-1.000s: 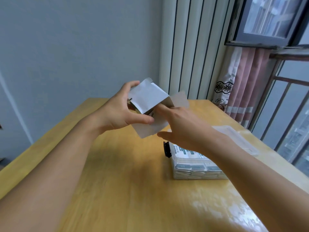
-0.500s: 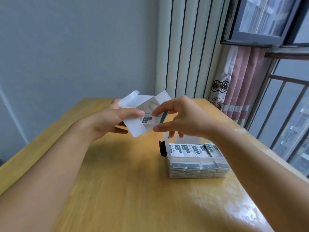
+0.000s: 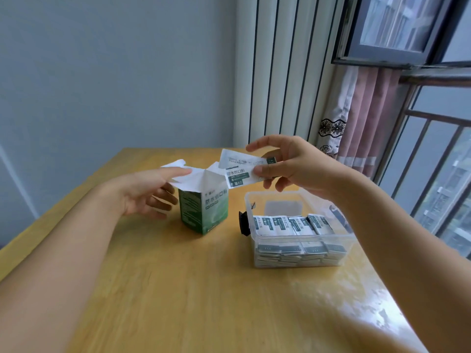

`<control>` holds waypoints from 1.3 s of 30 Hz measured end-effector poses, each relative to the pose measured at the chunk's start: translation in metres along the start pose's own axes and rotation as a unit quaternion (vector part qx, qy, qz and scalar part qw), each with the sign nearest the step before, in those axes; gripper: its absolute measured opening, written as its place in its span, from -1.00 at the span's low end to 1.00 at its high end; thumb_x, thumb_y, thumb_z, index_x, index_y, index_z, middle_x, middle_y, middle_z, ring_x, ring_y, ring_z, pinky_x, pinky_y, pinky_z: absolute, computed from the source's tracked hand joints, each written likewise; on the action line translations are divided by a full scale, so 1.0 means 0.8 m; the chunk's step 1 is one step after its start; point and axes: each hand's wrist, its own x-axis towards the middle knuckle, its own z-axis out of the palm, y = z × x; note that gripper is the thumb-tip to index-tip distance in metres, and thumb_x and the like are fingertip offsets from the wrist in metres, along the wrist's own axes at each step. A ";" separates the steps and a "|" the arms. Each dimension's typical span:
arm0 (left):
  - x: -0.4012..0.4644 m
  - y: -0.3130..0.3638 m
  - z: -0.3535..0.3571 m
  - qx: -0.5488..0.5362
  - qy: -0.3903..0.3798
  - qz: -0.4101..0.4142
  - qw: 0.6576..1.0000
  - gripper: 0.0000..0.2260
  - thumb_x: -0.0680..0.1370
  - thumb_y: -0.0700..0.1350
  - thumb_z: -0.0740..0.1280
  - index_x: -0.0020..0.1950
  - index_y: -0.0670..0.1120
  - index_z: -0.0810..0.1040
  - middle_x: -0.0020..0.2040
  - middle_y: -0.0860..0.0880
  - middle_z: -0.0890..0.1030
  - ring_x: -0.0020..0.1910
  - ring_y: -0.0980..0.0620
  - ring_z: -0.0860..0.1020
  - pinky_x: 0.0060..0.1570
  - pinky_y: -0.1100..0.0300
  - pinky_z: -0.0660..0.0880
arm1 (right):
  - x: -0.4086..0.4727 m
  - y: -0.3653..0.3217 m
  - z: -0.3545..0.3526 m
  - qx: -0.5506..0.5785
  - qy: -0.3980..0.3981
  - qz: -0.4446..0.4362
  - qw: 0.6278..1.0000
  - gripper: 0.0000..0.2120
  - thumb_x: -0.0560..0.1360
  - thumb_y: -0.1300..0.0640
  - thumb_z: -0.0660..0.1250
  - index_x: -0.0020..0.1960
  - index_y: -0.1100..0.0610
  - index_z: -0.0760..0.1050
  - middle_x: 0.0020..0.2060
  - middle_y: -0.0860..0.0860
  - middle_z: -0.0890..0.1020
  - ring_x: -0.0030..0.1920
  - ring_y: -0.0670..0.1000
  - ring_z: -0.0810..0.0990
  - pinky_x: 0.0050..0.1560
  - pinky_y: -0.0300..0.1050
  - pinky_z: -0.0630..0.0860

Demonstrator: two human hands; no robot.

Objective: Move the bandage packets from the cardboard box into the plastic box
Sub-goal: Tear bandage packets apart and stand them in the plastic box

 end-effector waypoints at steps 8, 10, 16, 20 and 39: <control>-0.036 0.044 0.012 -0.021 0.214 0.236 0.948 -0.32 0.44 0.46 0.25 0.04 -0.16 0.62 -0.07 -0.06 0.56 -0.12 -0.09 0.53 -0.11 0.05 0.46 | 0.004 0.000 0.012 0.060 0.036 0.003 0.998 -0.87 0.52 0.26 0.43 0.07 0.16 0.60 -0.27 0.01 0.70 -0.30 -0.02 0.64 -0.34 -0.20 0.55; -0.051 0.060 0.036 -0.133 0.053 0.295 0.945 -0.47 0.51 0.33 0.32 0.13 -0.11 0.64 -0.07 -0.06 0.63 -0.25 -0.02 0.56 -0.36 0.17 0.47 | 0.002 -0.002 0.016 0.094 0.033 0.000 0.995 -0.87 0.52 0.25 0.43 0.06 0.17 0.60 -0.23 0.05 0.70 -0.29 -0.02 0.65 -0.32 -0.19 0.56; -0.058 0.063 0.076 -0.176 -0.051 0.301 0.936 -0.74 0.69 -0.06 0.21 0.10 -0.16 0.64 -0.24 -0.05 0.67 -0.42 0.09 0.54 -0.55 0.31 0.41 | -0.003 -0.009 0.011 0.151 0.023 -0.018 0.988 -0.81 0.51 0.29 0.41 0.13 0.26 0.58 -0.20 0.15 0.67 -0.32 -0.02 0.64 -0.32 -0.23 0.58; -0.048 0.059 0.076 -0.212 -0.014 0.300 0.930 -0.78 0.68 -0.08 0.23 0.07 -0.09 0.66 -0.08 -0.08 0.72 -0.33 0.10 0.63 -0.47 0.32 0.51 | -0.004 -0.009 0.005 0.191 0.045 -0.008 0.981 -0.78 0.53 0.30 0.39 0.15 0.36 0.56 -0.16 0.21 0.68 -0.33 -0.01 0.64 -0.33 -0.25 0.60; -0.045 0.048 0.092 -0.109 0.099 0.436 0.888 -0.76 0.51 -0.33 0.45 -0.08 0.03 0.68 -0.10 0.09 0.76 -0.04 0.08 0.72 0.05 0.18 0.61 | -0.010 -0.015 0.009 0.338 -0.025 0.148 0.929 -0.77 0.54 0.18 0.37 0.15 0.26 0.56 -0.20 0.14 0.70 -0.32 -0.01 0.67 -0.28 -0.23 0.65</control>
